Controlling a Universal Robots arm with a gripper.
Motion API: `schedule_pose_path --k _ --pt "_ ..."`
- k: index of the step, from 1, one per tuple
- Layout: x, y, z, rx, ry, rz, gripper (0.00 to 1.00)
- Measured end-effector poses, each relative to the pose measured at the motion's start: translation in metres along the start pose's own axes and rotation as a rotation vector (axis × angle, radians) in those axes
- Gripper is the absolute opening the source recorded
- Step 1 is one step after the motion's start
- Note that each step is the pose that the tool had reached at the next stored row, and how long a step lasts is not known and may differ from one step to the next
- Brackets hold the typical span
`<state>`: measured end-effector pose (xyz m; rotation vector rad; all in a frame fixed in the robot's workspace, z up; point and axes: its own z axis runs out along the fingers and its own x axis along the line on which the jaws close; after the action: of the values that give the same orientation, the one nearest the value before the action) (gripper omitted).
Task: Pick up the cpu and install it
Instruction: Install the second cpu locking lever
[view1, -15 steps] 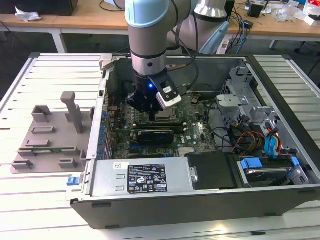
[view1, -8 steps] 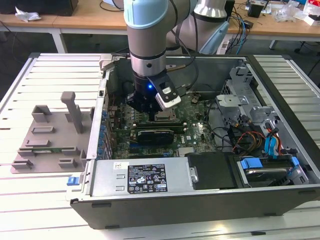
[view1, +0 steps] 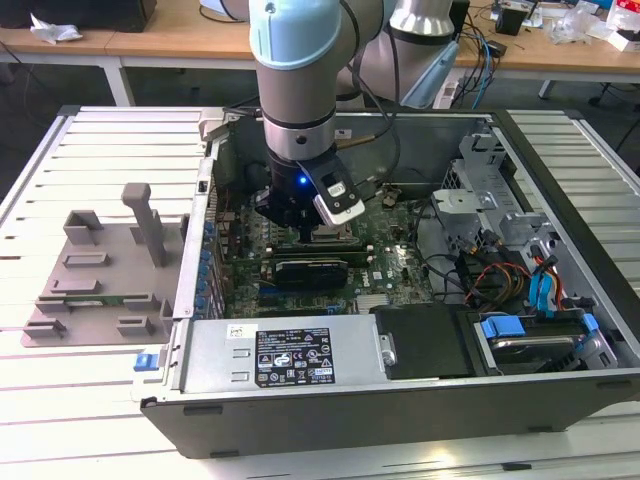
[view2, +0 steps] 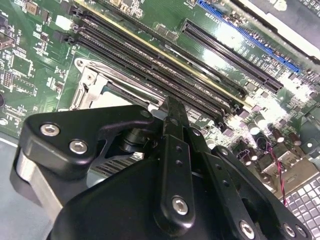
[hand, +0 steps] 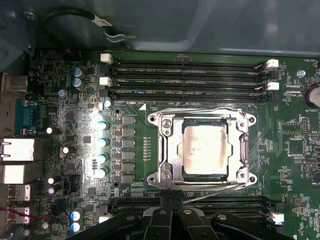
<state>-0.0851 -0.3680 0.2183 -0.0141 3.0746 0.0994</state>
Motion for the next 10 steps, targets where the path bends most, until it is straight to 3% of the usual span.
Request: schedule_pose_path --k 7,10 --pt "0.0 -0.0001 0.0 -0.0003 0.0001 0.0 0.11" --pt "0.0 -0.0003 0.0 -0.0052 0.0 0.0 0.11"
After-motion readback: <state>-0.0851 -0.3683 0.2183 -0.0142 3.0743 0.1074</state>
